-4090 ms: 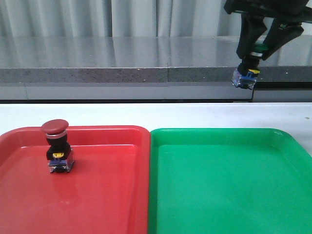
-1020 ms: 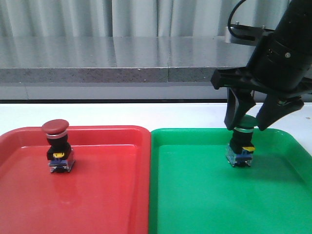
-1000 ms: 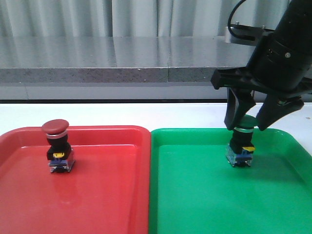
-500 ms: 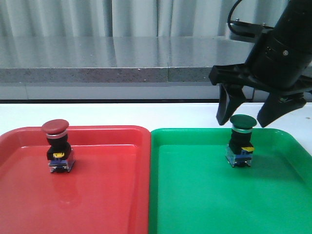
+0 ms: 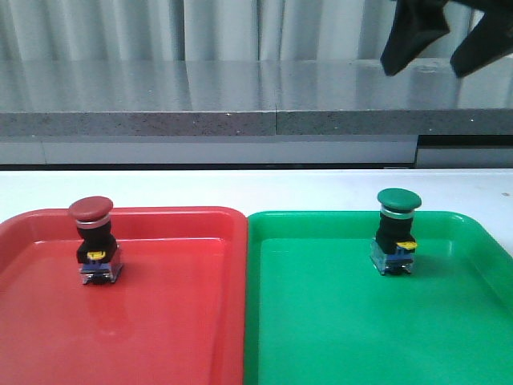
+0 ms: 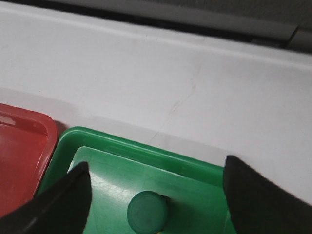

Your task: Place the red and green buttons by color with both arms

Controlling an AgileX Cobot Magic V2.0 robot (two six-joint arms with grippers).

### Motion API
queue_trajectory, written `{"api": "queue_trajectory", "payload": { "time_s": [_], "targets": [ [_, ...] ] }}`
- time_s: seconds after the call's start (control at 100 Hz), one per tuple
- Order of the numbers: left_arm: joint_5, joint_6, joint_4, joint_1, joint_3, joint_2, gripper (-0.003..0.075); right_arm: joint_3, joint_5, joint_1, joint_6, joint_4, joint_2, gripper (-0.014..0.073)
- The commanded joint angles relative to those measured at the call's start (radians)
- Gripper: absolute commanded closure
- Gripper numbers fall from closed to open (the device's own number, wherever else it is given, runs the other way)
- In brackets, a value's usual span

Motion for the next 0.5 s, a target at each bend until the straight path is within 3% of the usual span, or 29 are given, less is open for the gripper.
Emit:
{"api": "queue_trajectory", "payload": {
  "time_s": [0.0,0.15,0.49],
  "targets": [
    [-0.085,-0.006,-0.003,0.002,0.042,-0.030,0.0739,-0.007,-0.061,-0.003,-0.009,-0.042,-0.087,0.0034],
    [-0.085,-0.006,-0.003,0.002,0.042,-0.030,0.0739,0.059,-0.069,-0.003,-0.009,-0.053,-0.187,0.0090],
    [-0.085,-0.006,-0.003,0.002,0.042,-0.030,0.0739,0.227,-0.102,-0.004,-0.009,-0.122,-0.434,0.0587]
  ]
}}
